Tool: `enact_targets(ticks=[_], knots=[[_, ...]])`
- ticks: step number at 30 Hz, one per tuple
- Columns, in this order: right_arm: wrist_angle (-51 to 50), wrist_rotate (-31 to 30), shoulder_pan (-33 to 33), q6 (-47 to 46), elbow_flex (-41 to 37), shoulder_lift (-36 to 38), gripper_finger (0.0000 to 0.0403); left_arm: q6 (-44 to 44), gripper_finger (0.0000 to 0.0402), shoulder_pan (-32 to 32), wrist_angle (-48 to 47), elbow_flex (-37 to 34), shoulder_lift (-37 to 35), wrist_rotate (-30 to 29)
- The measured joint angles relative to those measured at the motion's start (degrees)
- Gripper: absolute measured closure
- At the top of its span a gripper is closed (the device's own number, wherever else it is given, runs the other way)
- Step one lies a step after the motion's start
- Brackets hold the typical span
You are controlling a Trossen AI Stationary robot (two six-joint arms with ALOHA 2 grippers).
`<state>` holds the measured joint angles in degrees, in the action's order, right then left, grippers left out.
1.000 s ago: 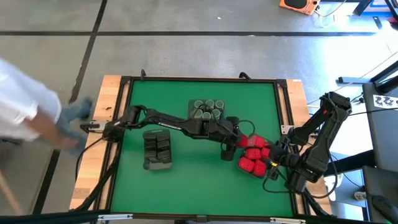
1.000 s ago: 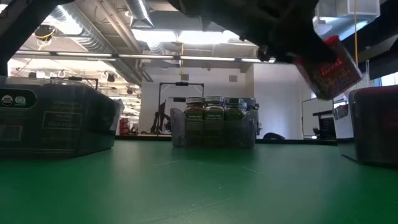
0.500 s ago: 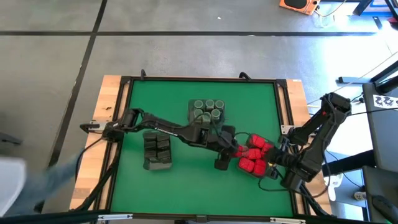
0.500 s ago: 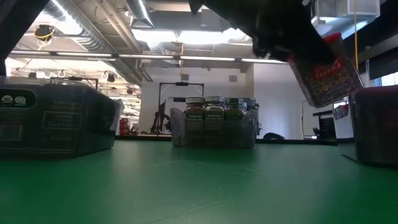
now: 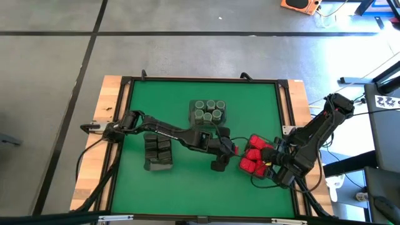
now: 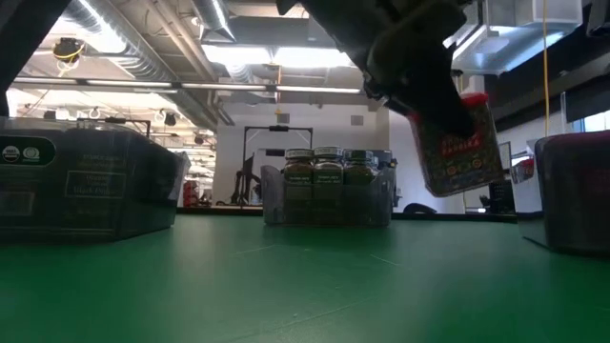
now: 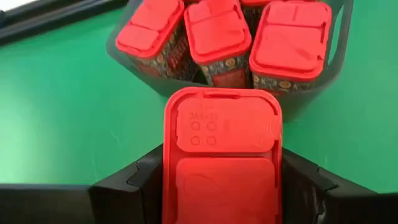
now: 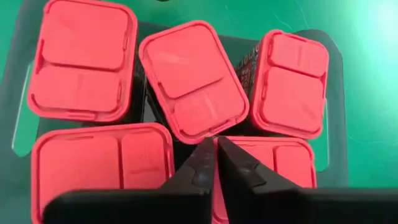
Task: Sort spices by type
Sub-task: Put the red seasoning can into the right black bin
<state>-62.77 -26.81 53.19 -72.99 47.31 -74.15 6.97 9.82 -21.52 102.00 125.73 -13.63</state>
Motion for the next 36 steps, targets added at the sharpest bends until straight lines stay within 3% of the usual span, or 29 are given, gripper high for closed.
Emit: enact_targets(ticks=[13,24,30,36], knots=[[0.0,3.5,0.0,1.5,2.1,-0.1,0.0394,-0.8,0.0185,-0.1,-0.5,-0.1,0.0,-0.4],[-1.4,2.3,0.0,1.5,3.0,-0.1,0.0397,-0.8,0.0185,-0.1,-0.5,-0.1,0.0,-0.4],[3.3,2.1,0.0,1.2,-0.4,-0.1,0.0397,-0.8,0.0185,-0.1,-0.5,-0.1,0.0,-0.4],[3.2,-1.7,0.0,0.8,-1.0,-0.1,0.0397,-0.8,0.0185,-0.1,-0.5,-0.2,0.0,-0.3]])
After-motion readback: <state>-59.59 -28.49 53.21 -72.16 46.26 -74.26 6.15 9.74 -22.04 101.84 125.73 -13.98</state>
